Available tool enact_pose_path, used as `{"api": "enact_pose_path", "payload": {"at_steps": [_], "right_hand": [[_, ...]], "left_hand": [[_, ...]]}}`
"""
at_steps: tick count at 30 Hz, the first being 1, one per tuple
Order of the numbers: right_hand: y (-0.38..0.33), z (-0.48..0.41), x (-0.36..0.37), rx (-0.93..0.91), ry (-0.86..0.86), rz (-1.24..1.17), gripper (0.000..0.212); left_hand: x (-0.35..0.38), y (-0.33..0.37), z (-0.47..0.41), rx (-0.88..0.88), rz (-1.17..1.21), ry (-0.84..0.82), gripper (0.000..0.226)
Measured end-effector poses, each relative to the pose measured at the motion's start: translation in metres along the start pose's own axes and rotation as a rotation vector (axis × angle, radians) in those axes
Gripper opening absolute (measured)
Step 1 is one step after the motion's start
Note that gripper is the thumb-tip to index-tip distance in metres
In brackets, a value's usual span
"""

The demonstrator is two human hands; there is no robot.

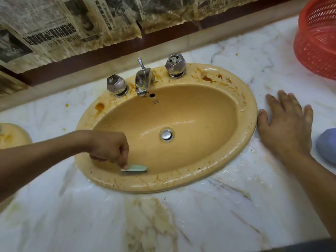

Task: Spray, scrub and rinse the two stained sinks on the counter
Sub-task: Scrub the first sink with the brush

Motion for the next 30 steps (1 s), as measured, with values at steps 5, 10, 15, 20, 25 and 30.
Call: {"api": "enact_pose_path", "payload": {"at_steps": [5,10,15,20,25,30], "right_hand": [[0.001,-0.001,0.0,0.007,-0.016,0.01,0.066],[0.002,0.0,-0.001,-0.009,-0.004,-0.007,0.064],[0.001,0.0,0.0,-0.01,0.006,0.001,0.062],[0.0,0.0,0.0,-0.007,0.002,-0.01,0.062],[0.0,0.001,-0.001,-0.003,0.006,-0.022,0.063],[0.002,0.001,0.0,-0.009,0.012,-0.033,0.062]], "left_hand": [[-0.023,-0.03,-0.007,-0.238,-0.384,0.226,0.029],[0.008,0.012,-0.058,-0.032,-0.083,0.347,0.02],[-0.002,-0.009,0.025,-0.065,0.039,-0.006,0.022],[-0.015,-0.071,0.074,-0.315,-0.129,0.149,0.036],[-0.018,-0.046,0.053,-0.363,-0.501,0.513,0.027],[-0.015,-0.013,0.02,-0.357,-0.931,0.684,0.012]]}}
Point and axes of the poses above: each hand's wrist, its own z-axis away from the middle knuckle, its own x-axis out of the palm, y = z × x, the point moved 4 cm from there along -z, towards the middle knuckle, and after that the axes turned 11 degrees about -y, right-handed, at the moved point
